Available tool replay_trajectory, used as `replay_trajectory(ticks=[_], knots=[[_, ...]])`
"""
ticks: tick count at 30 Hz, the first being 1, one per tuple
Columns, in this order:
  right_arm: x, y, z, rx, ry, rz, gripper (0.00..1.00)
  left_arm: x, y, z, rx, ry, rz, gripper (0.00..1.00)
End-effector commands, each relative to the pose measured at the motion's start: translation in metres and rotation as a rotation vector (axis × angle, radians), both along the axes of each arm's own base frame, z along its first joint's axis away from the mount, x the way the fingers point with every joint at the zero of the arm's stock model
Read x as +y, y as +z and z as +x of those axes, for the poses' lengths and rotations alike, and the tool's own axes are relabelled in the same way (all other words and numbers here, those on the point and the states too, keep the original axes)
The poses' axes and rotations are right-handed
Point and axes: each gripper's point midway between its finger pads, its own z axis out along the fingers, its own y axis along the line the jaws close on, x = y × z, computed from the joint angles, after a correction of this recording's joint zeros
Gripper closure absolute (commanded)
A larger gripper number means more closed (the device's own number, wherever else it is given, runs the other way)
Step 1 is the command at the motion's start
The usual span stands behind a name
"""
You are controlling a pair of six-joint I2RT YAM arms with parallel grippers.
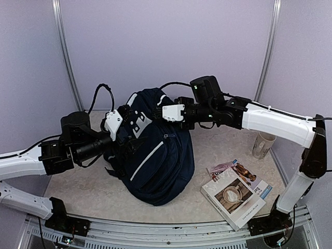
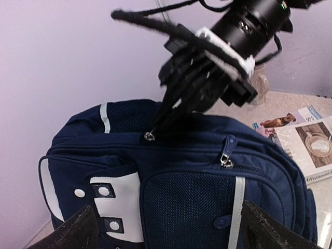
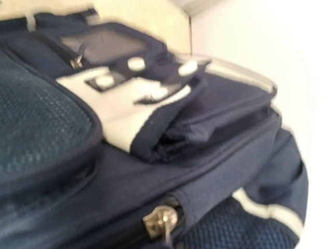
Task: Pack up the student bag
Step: Hold the largest pocket of the student bag.
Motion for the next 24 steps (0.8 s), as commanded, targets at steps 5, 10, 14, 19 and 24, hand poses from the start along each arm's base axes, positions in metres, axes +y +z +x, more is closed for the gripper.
replay_trajectory(ticks=[5, 10, 14, 19, 24], knots=[[0.001, 0.149, -0.072, -0.41, 0.314, 0.192, 1.0, 0.005, 0.016, -0.023, -0.135, -0.067, 0.173, 0.14], [0.01, 0.146, -0.091, -0.426, 0.397, 0.152, 1.0, 0.006, 0.019, -0.008, -0.146, -0.002, 0.293, 0.28], [0.015, 0.142, -0.102, -0.421, 0.429, 0.128, 1.0, 0.008, 0.045, -0.012, -0.197, -0.023, 0.296, 0.33], [0.024, 0.139, -0.116, -0.421, 0.461, 0.12, 1.0, 0.0, 0.031, -0.016, -0.255, -0.099, 0.425, 0.22], [0.029, 0.134, -0.125, -0.412, 0.476, 0.102, 1.0, -0.006, 0.027, -0.008, -0.359, -0.113, 0.55, 0.16]])
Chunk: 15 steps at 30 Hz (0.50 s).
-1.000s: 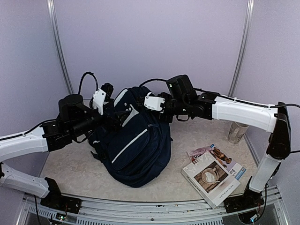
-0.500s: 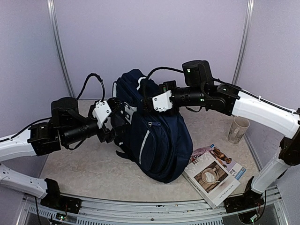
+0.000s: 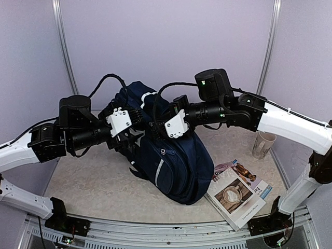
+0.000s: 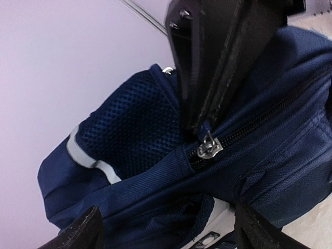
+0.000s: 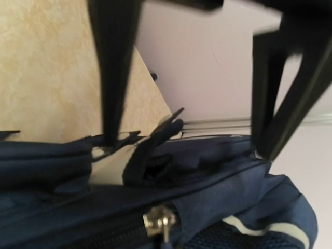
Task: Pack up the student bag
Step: Hold the largest pocket of the student bag.
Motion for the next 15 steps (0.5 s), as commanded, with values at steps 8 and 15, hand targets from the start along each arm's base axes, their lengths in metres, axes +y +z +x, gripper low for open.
replay_trajectory(ticks=[8, 15], knots=[[0.01, 0.072, -0.037, -0.104, 0.079, 0.177, 1.0, -0.021, -0.005, 0.011, -0.184, -0.097, 0.242, 0.21], [0.003, 0.078, -0.037, -0.127, 0.048, 0.214, 1.0, -0.018, -0.021, 0.017, -0.115, -0.08, 0.26, 0.84]])
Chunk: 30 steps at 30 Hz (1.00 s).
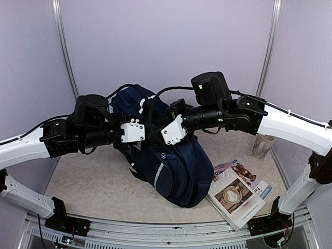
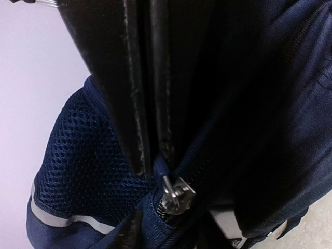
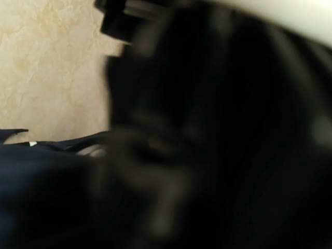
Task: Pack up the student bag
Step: Hold the largest pocket of the student bag, then unzip the largest pocket of the student bag.
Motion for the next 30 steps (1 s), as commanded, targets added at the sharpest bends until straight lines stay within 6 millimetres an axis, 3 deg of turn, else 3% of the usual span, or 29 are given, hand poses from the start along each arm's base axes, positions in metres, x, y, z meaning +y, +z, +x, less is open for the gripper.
replay_trajectory(ticks=[1, 2, 8, 14, 17, 25, 27, 30], knots=[[-0.006, 0.086, -0.02, -0.114, 0.034, 0.263, 1.0, 0.008, 0.01, 0.01, 0.014, 0.042, -0.047, 0.95], [-0.009, 0.088, -0.019, -0.122, 0.022, 0.278, 1.0, 0.013, 0.012, 0.013, 0.024, 0.063, -0.074, 1.0], [-0.028, 0.102, -0.005, -0.211, -0.094, 0.367, 1.0, 0.036, 0.027, 0.023, 0.081, 0.198, -0.225, 1.0], [-0.058, 0.088, 0.016, -0.271, -0.265, 0.387, 1.0, 0.076, 0.039, 0.04, 0.146, 0.42, -0.363, 1.0], [-0.076, 0.086, 0.022, -0.268, -0.329, 0.423, 1.0, 0.097, 0.056, 0.044, 0.162, 0.504, -0.485, 1.0], [-0.13, 0.077, 0.046, -0.191, -0.459, 0.562, 1.0, 0.127, 0.109, 0.016, 0.222, 0.448, -0.808, 1.0], [-0.135, 0.079, 0.049, -0.184, -0.467, 0.589, 1.0, 0.127, 0.112, 0.006, 0.263, 0.401, -0.874, 1.0], [-0.133, 0.087, 0.053, -0.185, -0.468, 0.616, 1.0, 0.123, 0.1, -0.009, 0.325, 0.324, -0.926, 1.0]])
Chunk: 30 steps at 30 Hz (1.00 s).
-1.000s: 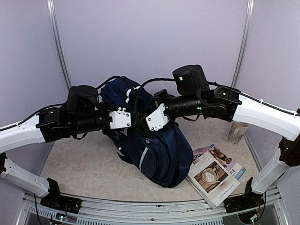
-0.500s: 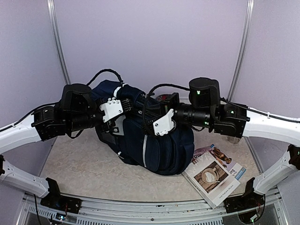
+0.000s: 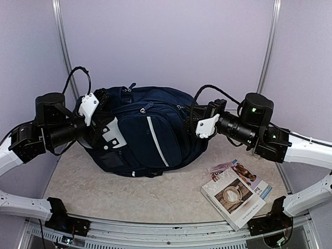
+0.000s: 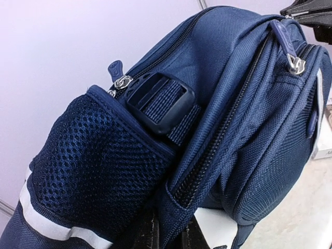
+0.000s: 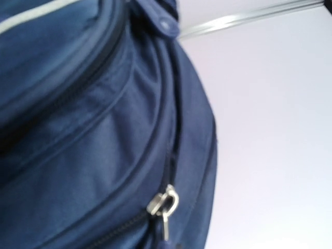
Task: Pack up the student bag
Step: Unzip the largest pocket of the student bag, then adjust the student bag at the center of the board.
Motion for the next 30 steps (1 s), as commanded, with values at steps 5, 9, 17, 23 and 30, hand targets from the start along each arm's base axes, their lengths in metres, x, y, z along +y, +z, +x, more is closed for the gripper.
replay_trajectory(ticks=[5, 9, 17, 23, 30], knots=[[-0.022, 0.085, 0.025, -0.078, -0.076, 0.244, 1.0, 0.007, -0.003, -0.033, 0.049, -0.105, -0.306, 1.0], [0.002, 0.109, 0.027, -0.133, -0.007, 0.234, 1.0, -0.023, -0.039, -0.074, 0.148, -0.35, -0.254, 0.79], [0.06, 0.132, 0.019, -0.189, 0.164, 0.181, 1.0, -0.034, -0.033, -0.105, 0.073, -0.411, -0.169, 0.1], [0.092, 0.132, 0.007, -0.206, 0.221, 0.146, 1.0, -0.015, 0.049, -0.078, 0.089, -0.199, -0.366, 0.17], [0.115, 0.111, -0.008, -0.181, 0.276, 0.097, 1.0, -0.017, 0.094, -0.07, -0.001, -0.174, -0.477, 0.15]])
